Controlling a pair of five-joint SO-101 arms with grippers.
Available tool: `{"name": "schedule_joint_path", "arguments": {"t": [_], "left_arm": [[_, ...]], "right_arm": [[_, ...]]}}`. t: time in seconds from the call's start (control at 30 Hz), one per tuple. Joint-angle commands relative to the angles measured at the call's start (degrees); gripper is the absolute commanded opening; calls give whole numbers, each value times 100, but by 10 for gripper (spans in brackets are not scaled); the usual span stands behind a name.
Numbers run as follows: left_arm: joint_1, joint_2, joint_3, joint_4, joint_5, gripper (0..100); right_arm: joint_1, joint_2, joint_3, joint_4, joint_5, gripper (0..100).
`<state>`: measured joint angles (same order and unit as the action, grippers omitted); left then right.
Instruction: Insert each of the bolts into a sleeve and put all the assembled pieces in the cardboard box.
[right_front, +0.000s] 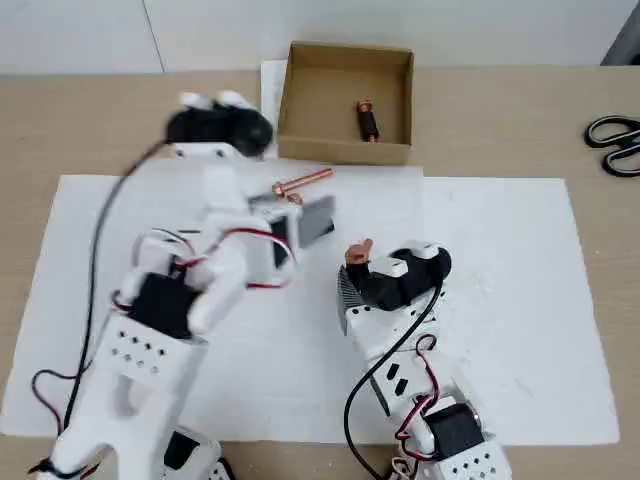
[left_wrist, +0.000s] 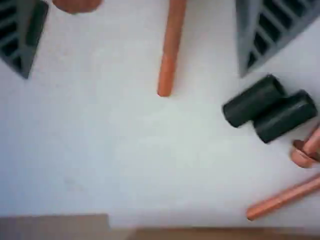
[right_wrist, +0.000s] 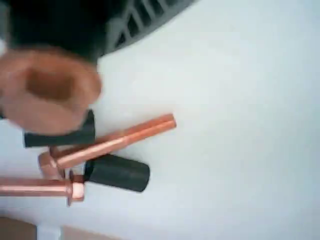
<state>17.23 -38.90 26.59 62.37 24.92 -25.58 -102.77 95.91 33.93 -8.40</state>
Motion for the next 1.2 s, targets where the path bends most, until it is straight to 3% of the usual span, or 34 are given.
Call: {"name": "schedule_joint_path", "arguments": {"t": [0.0,0.27,0.5,0.67,1.17], "left_arm": [[-703,-132,-866,633,-176,254],[-1741,-132,-1095,1574,-387,254],[-2532,-132,-1095,1723,-396,254],[-3095,-132,-1077,1732,-1398,254],[-3508,-132,-1077,2611,-2075,254]], "right_arm": [[312,-40,-396,-101,158,3],[620,840,-2391,-145,1055,3],[998,4514,-5916,-163,1064,3],[1218,7169,-8510,-119,1055,3],[1235,12901,-13134,-163,1037,3]]}}
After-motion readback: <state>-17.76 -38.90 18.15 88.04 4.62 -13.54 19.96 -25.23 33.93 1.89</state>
